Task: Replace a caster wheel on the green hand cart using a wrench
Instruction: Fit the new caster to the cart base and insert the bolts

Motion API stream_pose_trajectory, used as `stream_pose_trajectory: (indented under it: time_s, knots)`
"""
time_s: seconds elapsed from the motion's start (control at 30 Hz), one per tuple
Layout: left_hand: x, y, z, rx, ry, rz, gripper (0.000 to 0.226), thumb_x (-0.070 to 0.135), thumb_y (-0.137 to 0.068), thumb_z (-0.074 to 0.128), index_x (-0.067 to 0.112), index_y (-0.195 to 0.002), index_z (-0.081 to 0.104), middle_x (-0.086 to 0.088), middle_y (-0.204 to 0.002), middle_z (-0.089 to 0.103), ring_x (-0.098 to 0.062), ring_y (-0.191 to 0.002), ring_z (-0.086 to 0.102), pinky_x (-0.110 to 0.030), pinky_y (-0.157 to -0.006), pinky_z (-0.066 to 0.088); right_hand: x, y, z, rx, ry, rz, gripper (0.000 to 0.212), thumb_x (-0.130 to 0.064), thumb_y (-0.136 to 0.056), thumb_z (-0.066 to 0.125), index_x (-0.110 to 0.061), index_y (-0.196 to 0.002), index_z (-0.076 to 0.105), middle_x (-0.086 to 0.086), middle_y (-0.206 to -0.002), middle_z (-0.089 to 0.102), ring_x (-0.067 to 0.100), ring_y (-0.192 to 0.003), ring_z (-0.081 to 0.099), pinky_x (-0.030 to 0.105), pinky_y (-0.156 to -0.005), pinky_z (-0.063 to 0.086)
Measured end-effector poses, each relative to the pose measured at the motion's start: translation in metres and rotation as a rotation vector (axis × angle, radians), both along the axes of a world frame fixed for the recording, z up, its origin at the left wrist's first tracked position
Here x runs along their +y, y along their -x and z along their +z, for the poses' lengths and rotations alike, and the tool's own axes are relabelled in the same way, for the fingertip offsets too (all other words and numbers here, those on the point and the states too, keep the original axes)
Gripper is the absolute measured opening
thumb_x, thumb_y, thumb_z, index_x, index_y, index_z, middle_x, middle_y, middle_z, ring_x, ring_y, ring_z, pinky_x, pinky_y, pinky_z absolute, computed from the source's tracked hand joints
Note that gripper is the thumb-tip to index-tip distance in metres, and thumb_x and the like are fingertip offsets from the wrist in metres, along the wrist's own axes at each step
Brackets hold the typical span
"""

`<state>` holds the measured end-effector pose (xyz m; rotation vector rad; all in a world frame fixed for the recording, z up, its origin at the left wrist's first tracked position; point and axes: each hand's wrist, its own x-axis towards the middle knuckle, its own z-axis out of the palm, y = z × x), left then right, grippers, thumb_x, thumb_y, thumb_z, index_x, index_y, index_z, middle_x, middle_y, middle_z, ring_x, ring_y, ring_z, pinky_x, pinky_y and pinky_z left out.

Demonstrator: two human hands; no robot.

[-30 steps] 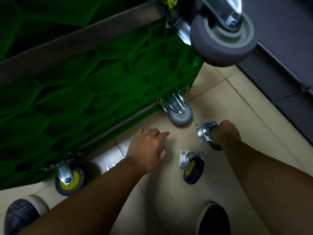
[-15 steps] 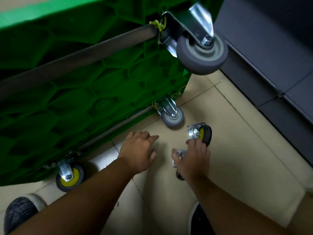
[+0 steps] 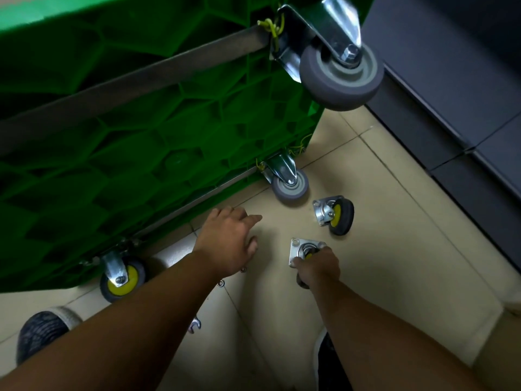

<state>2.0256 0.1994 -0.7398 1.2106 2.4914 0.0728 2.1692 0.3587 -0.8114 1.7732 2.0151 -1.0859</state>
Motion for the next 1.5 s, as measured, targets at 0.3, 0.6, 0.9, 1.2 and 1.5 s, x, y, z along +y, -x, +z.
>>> stream_pose_trajectory:
  time_s: [0.3,0.6,0.9,1.2,1.5]
  knots:
    - [-0.008,0.004,0.011,0.025,0.007,0.015,0.055,0.049,-0.101,0.044,0.036,-0.155,0.04,0.003,-0.144,0.053,-0.022,-0.135,0.043,-0.036,-0.11,0.027,-0.013,-0.009,0.013,0.019,-0.121,0.086,0.07,-0.029,-0.074,0.085,-0.014,-0.136,0.055,0.011,-0.124,0.068,0.034,-0.113,0.066,0.038,-0.092,0.052]
    - [-0.027,0.028,0.077,0.182,0.033,-0.048,0.057,0.05,-0.099,0.045,0.031,-0.153,0.042,-0.003,-0.143,0.053,-0.026,-0.131,0.046,-0.037,-0.107,0.031,-0.049,-0.001,0.074,0.156,-0.192,0.117,0.066,-0.036,-0.077,0.082,-0.018,-0.134,0.056,0.008,-0.117,0.07,0.033,-0.108,0.067,0.034,-0.087,0.052]
    - [-0.098,0.037,0.165,0.285,-0.026,0.043,0.061,0.052,-0.099,0.052,0.034,-0.155,0.04,-0.002,-0.144,0.053,-0.025,-0.133,0.046,-0.038,-0.108,0.032,-0.106,0.027,0.18,0.502,-0.215,0.281,0.038,-0.035,-0.08,0.079,-0.025,-0.111,0.06,-0.004,-0.099,0.07,0.025,-0.095,0.069,0.032,-0.078,0.054]
    - [-0.189,0.033,0.259,0.439,-0.188,0.045,0.053,0.045,-0.1,0.054,0.031,-0.15,0.051,0.004,-0.126,0.061,-0.019,-0.114,0.054,-0.034,-0.095,0.04,-0.194,0.047,0.272,0.942,-0.182,0.422,0.037,-0.029,-0.078,0.081,-0.036,-0.108,0.061,-0.019,-0.086,0.069,0.001,-0.081,0.065,0.023,-0.074,0.055]
    - [-0.294,0.06,0.312,0.52,-0.42,0.367,0.045,0.033,-0.097,0.064,0.028,-0.142,0.062,-0.001,-0.123,0.066,-0.025,-0.112,0.058,-0.041,-0.091,0.047,-0.268,0.055,0.269,1.126,-0.123,0.543,0.045,-0.024,-0.081,0.082,-0.041,-0.116,0.06,-0.028,-0.098,0.067,-0.007,-0.086,0.066,0.001,-0.068,0.044]
